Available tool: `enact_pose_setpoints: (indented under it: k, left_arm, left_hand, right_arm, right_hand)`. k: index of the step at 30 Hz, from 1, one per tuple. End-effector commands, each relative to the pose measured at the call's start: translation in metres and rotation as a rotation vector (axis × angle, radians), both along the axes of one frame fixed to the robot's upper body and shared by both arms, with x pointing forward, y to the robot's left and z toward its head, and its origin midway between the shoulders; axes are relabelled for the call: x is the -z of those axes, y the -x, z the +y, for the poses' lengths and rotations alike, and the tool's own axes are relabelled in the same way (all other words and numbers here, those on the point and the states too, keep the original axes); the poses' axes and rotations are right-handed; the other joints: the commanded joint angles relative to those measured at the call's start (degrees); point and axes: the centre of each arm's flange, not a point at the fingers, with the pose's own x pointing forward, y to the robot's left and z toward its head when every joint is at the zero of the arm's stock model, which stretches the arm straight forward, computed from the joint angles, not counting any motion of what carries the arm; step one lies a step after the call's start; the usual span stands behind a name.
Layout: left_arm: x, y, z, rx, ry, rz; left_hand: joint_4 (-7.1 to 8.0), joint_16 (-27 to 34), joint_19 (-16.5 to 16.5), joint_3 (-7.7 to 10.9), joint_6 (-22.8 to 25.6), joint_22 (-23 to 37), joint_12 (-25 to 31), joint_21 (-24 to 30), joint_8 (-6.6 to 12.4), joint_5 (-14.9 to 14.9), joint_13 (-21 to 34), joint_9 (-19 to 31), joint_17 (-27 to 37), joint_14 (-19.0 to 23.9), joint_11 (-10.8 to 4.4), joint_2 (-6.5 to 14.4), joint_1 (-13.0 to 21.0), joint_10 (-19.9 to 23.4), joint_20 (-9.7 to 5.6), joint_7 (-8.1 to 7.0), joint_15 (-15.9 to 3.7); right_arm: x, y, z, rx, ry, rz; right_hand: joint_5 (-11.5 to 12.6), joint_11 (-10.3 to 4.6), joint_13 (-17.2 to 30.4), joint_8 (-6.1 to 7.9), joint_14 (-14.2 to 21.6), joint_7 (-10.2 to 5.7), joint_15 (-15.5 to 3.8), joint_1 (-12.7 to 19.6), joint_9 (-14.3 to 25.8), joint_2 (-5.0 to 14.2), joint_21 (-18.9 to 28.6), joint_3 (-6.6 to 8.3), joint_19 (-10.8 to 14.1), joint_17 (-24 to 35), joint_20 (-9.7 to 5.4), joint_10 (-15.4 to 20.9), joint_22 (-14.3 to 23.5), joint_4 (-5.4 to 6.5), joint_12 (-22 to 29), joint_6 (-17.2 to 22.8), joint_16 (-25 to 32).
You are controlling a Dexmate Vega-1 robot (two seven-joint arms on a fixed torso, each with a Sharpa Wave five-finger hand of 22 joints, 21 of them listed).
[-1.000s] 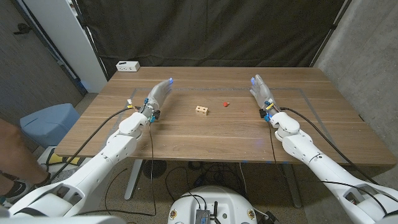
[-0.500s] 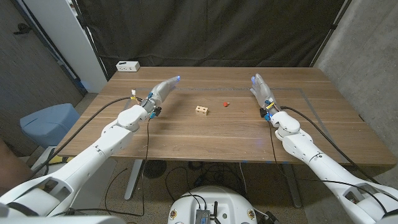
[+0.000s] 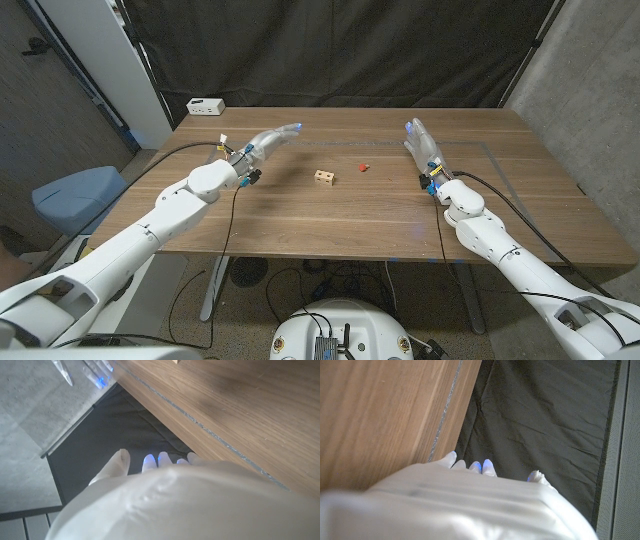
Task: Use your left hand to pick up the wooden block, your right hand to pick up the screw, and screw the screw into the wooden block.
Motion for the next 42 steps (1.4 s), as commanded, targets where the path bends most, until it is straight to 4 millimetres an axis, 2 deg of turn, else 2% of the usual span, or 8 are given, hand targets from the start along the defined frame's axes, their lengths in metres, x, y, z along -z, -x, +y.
enact_pose_setpoints:
  k: [1, 4, 7, 11, 21, 34, 40, 42]
  left_arm:
    - [-0.017, 0.012, -0.012, -0.042, -0.197, -0.039]
    - [-0.023, 0.014, -0.015, -0.063, -0.246, -0.053]
    - [-0.028, 0.016, -0.02, -0.091, -0.295, -0.07]
    - [-0.038, 0.022, -0.03, -0.143, -0.39, -0.104]
    - [-0.052, 0.037, -0.055, -0.274, -0.619, -0.16]
    - [-0.059, 0.047, -0.075, -0.407, -0.813, -0.208]
    - [-0.059, 0.049, -0.083, -0.434, -0.868, -0.211]
    - [-0.059, 0.05, -0.084, -0.441, -0.879, -0.216]
  left_hand:
    - [-2.11, 0.42, 0.06, -0.22, 0.65, 0.16, 0.46, 0.42, 0.56, 0.11, 0.23, 0.34, 0.16, 0.67, -0.77, -1.32, 1.93, 1.17, 1.12, -0.52, -0.29]
    - [-3.66, 0.66, 0.66, -0.85, 1.54, 0.14, 0.75, 0.54, 0.83, -0.16, 0.31, 0.36, 0.19, 1.83, -2.03, -3.38, 3.7, 2.72, 1.12, -1.37, -0.79]
    - [-4.07, 0.84, 1.58, -1.51, 2.84, 0.12, 1.17, 0.68, 1.22, -0.58, 0.42, 0.39, 0.24, 3.0, -2.67, -5.52, 5.34, 4.55, 1.67, -1.73, -1.08]
    - [-4.14, 1.12, 2.46, -1.95, 3.57, 0.11, 1.52, 0.77, 1.37, -1.04, 0.55, 0.44, 0.26, 4.63, -2.6, -7.32, 7.15, 6.2, 2.73, -1.68, -0.99]
    - [-4.13, 1.08, 2.7, -2.18, 4.66, 0.1, 1.84, 0.5, 1.61, -1.46, 0.76, 0.53, 0.28, 5.95, -2.52, -9.27, 10.01, 7.9, 4.13, -1.87, -0.75]
    - [-3.8, 0.18, -5.1, -2.07, 3.65, 0.25, 0.93, -0.64, 0.87, -1.5, 1.27, 0.79, 0.4, 3.58, -2.83, -12.1, 17.87, 7.25, 6.47, -2.08, 0.9]
    - [-3.73, 0.11, -7.11, -2.12, 3.11, 0.28, 0.83, -0.73, 0.74, -1.52, 1.48, 0.86, 0.43, 2.7, -2.95, -12.48, 19.31, 6.83, 7.4, -2.07, 1.11]
    - [-3.72, 0.06, -7.68, -2.14, 3.0, 0.3, 0.79, -0.66, 0.75, -1.55, 1.61, 0.89, 0.44, 2.19, -3.03, -12.65, 19.92, 6.6, 8.27, -2.13, 1.4]
  right_arm:
    - [0.004, 0.001, -0.005, 0.01, -0.008, -0.005]
    - [0.004, 0.0, -0.005, 0.011, -0.01, -0.006]
    - [0.005, -0.001, -0.006, 0.011, -0.015, -0.007]
    - [0.006, -0.002, -0.006, 0.013, -0.02, -0.008]
    - [0.009, -0.004, -0.007, 0.013, -0.03, -0.008]
    - [0.013, -0.007, -0.007, 0.017, -0.041, -0.001]
    - [0.014, -0.007, -0.007, 0.023, -0.042, 0.006]
    - [0.014, -0.007, -0.007, 0.029, -0.043, 0.009]
  right_hand:
    - [0.41, -0.33, 0.11, 0.28, -0.43, -0.57, -0.36, 0.44, 0.18, 0.01, 0.43, 0.46, 0.19, 0.17, -0.24, -0.06, 0.24, -0.21, 0.08, 0.13, 0.13]
    - [0.43, -0.44, 0.11, 0.26, -0.44, -0.55, -0.37, 0.44, 0.18, 0.02, 0.44, 0.48, 0.2, 0.16, -0.23, -0.11, 0.24, -0.23, 0.06, 0.1, 0.12]
    - [0.44, -0.45, 0.11, 0.25, -0.42, -0.55, -0.29, 0.44, 0.18, 0.02, 0.44, 0.5, 0.2, 0.16, -0.22, -0.11, 0.24, -0.25, 0.06, 0.07, 0.13]
    - [0.46, -0.46, 0.11, 0.24, -0.45, -0.52, -0.23, 0.44, 0.18, 0.02, 0.45, 0.51, 0.21, 0.15, -0.23, -0.15, 0.24, -0.27, 0.05, 0.04, 0.12]
    - [0.49, -0.6, 0.11, 0.21, -0.5, -0.51, -0.21, 0.42, 0.18, 0.01, 0.44, 0.56, 0.19, 0.15, -0.12, -0.32, 0.24, -0.31, -0.01, -0.07, 0.1]
    - [0.54, -0.33, 0.12, 0.12, -0.73, -0.45, 0.07, 0.33, 0.19, -0.01, 0.38, 0.62, -0.07, 0.17, 0.33, -0.75, 0.25, -0.36, -0.11, -0.39, 0.04]
    - [0.55, -0.33, 0.13, 0.12, -0.88, -0.42, 0.16, 0.28, 0.2, -0.01, 0.33, 0.64, -0.23, 0.18, 0.48, -0.82, 0.26, -0.37, -0.1, -0.47, 0.01]
    - [0.56, -0.31, 0.13, 0.12, -0.94, -0.44, 0.3, 0.27, 0.2, -0.02, 0.28, 0.64, -0.38, 0.18, 0.64, -0.83, 0.26, -0.38, -0.09, -0.49, -0.01]
